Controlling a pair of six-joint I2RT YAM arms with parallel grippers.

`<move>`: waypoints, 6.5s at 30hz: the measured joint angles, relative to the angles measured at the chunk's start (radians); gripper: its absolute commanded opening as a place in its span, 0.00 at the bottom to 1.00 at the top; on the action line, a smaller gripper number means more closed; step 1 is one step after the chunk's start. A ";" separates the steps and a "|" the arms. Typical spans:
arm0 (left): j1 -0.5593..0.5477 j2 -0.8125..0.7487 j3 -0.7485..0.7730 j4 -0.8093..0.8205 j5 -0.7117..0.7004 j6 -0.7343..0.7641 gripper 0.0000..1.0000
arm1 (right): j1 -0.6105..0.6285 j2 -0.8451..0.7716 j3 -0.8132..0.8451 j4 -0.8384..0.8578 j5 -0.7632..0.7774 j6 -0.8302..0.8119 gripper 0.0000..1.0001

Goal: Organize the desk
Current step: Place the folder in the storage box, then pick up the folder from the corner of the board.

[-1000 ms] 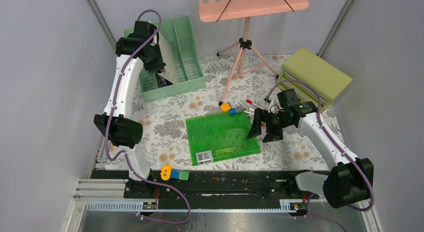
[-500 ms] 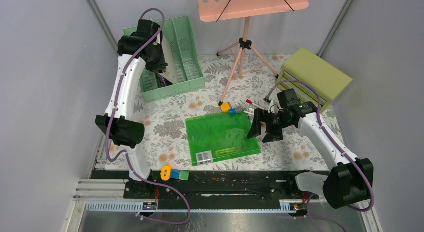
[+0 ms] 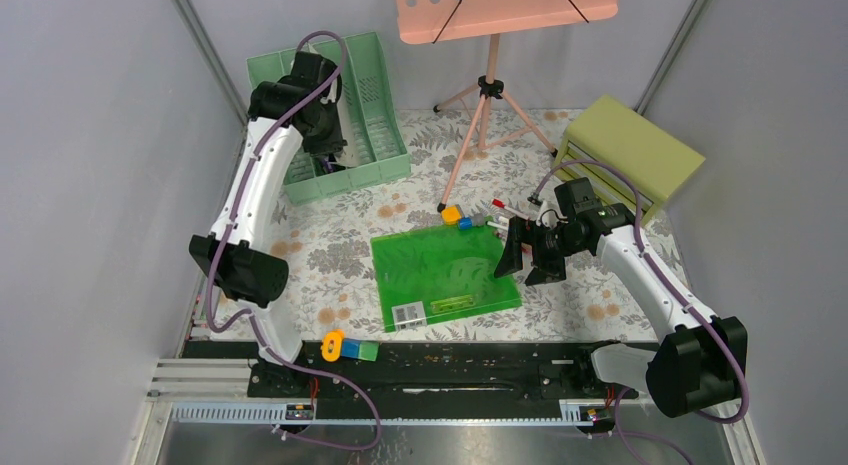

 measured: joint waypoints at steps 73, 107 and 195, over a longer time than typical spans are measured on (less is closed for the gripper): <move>0.003 0.112 0.102 0.033 -0.063 0.072 0.41 | 0.000 0.066 0.019 0.021 0.001 0.000 0.99; 0.042 0.058 -0.059 0.291 -0.051 0.098 0.00 | 0.000 0.077 0.027 0.021 0.001 0.008 1.00; -0.120 -0.552 -1.527 0.820 0.533 -0.493 0.89 | -0.094 0.278 -0.023 0.097 0.166 0.087 0.99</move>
